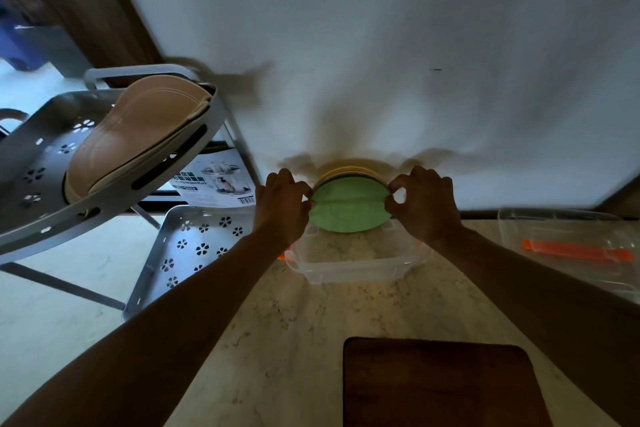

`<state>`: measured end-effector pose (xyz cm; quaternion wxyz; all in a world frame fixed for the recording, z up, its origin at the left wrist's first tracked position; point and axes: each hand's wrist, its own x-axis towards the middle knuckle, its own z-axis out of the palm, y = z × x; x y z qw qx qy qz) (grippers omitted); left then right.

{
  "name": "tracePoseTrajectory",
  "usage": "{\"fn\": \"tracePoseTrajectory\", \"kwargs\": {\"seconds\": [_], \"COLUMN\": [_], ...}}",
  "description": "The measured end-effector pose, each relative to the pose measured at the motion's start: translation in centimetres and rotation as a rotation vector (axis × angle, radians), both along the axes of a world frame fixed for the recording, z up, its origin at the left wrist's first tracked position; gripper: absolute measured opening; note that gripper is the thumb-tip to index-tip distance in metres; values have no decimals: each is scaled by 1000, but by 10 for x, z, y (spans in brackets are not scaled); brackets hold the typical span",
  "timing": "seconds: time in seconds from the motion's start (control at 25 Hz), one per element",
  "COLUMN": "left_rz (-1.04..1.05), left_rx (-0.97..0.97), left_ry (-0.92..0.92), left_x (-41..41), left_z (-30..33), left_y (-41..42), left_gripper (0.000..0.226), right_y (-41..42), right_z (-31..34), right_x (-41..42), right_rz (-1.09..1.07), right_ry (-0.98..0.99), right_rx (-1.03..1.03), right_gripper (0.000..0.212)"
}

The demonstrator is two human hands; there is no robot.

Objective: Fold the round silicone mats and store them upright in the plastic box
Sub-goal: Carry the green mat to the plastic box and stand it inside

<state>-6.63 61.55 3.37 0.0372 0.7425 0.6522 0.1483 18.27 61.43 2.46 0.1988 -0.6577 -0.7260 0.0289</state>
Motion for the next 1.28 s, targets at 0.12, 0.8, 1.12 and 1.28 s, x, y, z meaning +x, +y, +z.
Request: {"fn": "tracePoseTrajectory", "kwargs": {"seconds": [0.12, 0.8, 1.12, 1.28], "left_rz": [-13, 28, 62, 34], "left_rx": [11, 51, 62, 42], "left_ry": [-15, 67, 25, 86], "left_x": [-1, 6, 6, 1], "left_z": [-2, -6, -8, -2], "left_y": [-1, -2, -4, -1], "left_gripper": [20, 28, 29, 32], "right_y": [-1, -7, -9, -11], "right_z": [0, -1, 1, 7], "right_x": [-1, -7, -7, -7], "right_rz": [-12, -57, -80, -36], "right_ry": [4, -25, -16, -79], "right_rx": [-2, 5, 25, -5], "right_gripper": [22, 23, 27, 33]}}
